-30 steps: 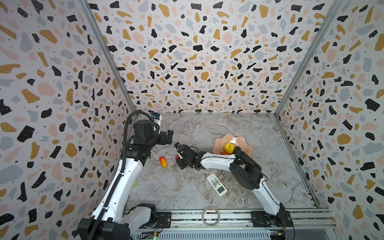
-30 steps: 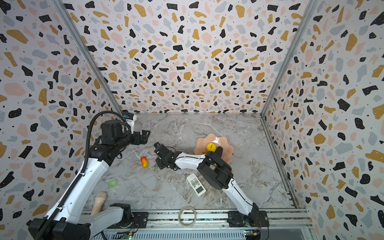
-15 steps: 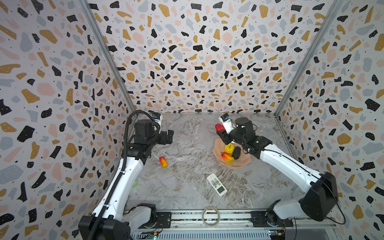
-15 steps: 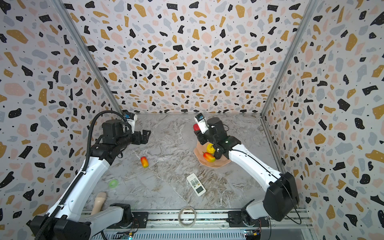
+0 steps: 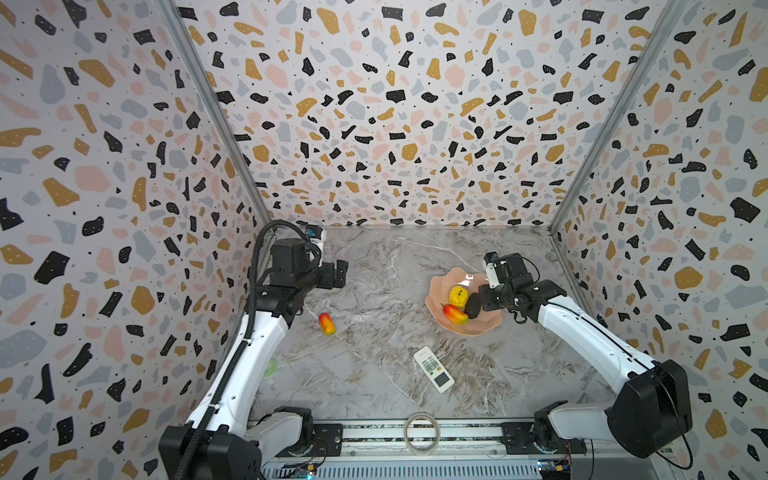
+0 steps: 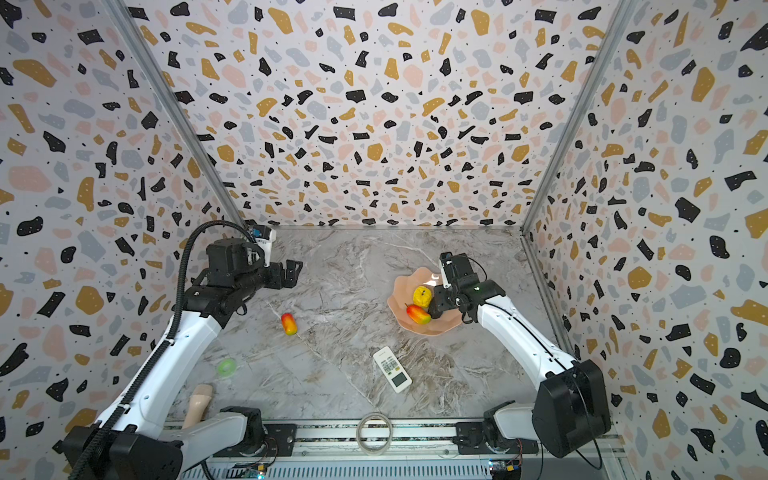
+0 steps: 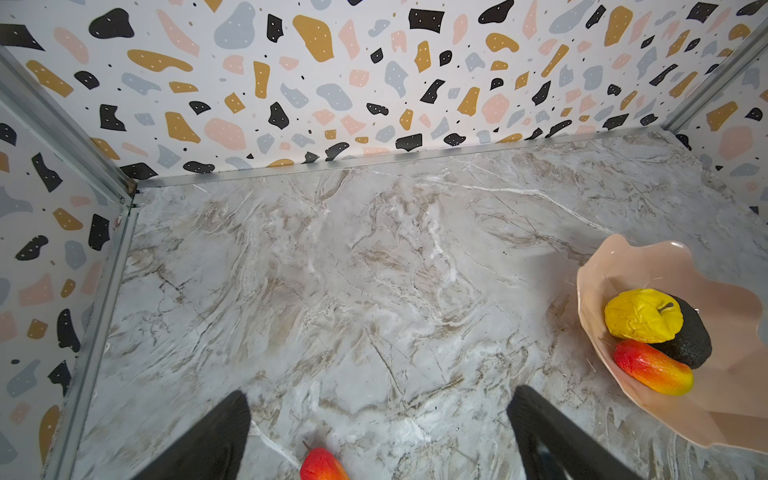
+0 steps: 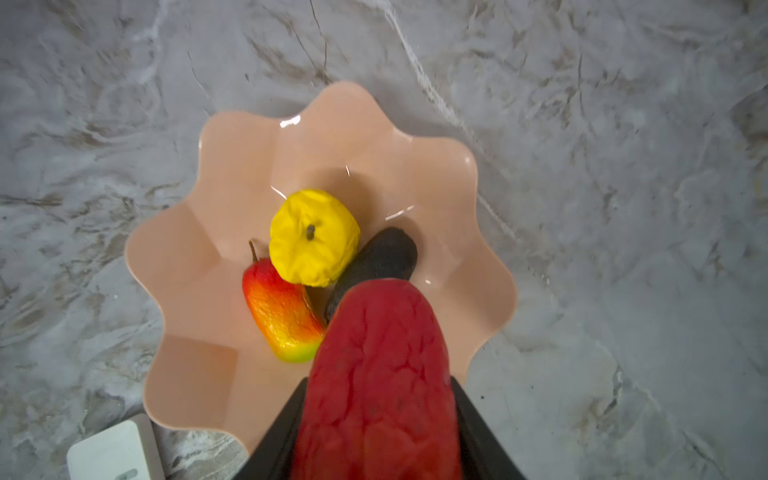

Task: Place and organize the fake fruits in the fruit bowl
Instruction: 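Carry the strawberry with the right gripper into the bowl and release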

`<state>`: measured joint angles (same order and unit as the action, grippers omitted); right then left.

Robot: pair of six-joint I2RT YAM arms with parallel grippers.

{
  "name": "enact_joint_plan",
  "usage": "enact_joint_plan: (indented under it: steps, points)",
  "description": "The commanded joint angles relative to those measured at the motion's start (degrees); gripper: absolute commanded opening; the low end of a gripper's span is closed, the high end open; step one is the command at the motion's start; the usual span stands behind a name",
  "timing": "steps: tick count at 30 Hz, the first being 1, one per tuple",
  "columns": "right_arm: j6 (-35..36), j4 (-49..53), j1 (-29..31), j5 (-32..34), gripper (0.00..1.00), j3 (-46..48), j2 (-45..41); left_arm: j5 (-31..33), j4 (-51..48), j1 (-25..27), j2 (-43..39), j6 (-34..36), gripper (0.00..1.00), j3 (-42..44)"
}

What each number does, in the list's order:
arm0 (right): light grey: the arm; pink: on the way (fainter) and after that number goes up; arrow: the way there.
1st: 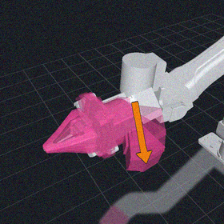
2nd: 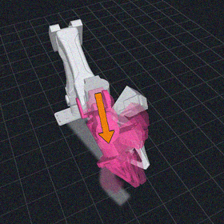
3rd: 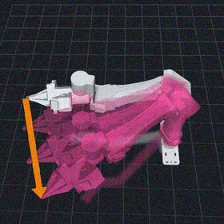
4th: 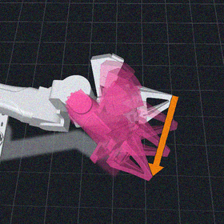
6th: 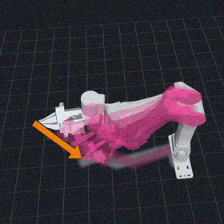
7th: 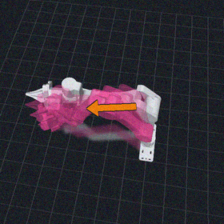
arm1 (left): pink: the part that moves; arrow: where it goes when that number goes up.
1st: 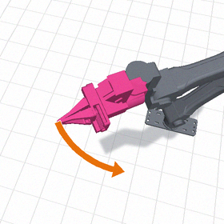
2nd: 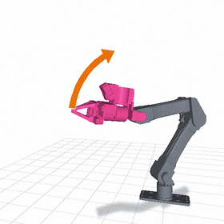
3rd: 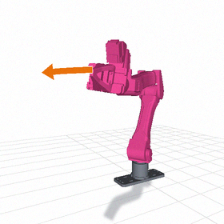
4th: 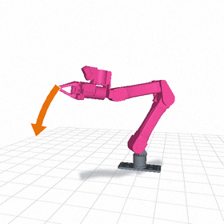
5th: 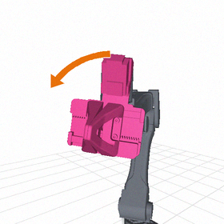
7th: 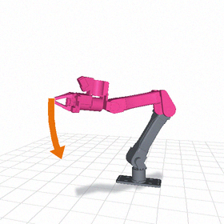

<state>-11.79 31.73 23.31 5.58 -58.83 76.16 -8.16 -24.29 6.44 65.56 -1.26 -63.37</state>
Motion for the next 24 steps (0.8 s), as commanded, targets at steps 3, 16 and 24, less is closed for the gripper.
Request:
enact_joint_plan:
  steps: [3,16,24]
  points:
    - [-3.98,-0.17,-0.12,2.15,0.26,3.54,0.25,-0.87,2.0,-0.37,-0.35,-0.02,1.0,0.43]
    - [-5.33,-8.62,-0.32,7.05,0.26,6.8,6.55,-0.73,1.93,-0.37,-0.26,-0.02,0.99,0.44]
    - [-4.66,-9.71,-0.44,8.16,0.49,6.1,8.39,-0.27,1.87,-0.37,-0.17,0.08,1.0,0.36]
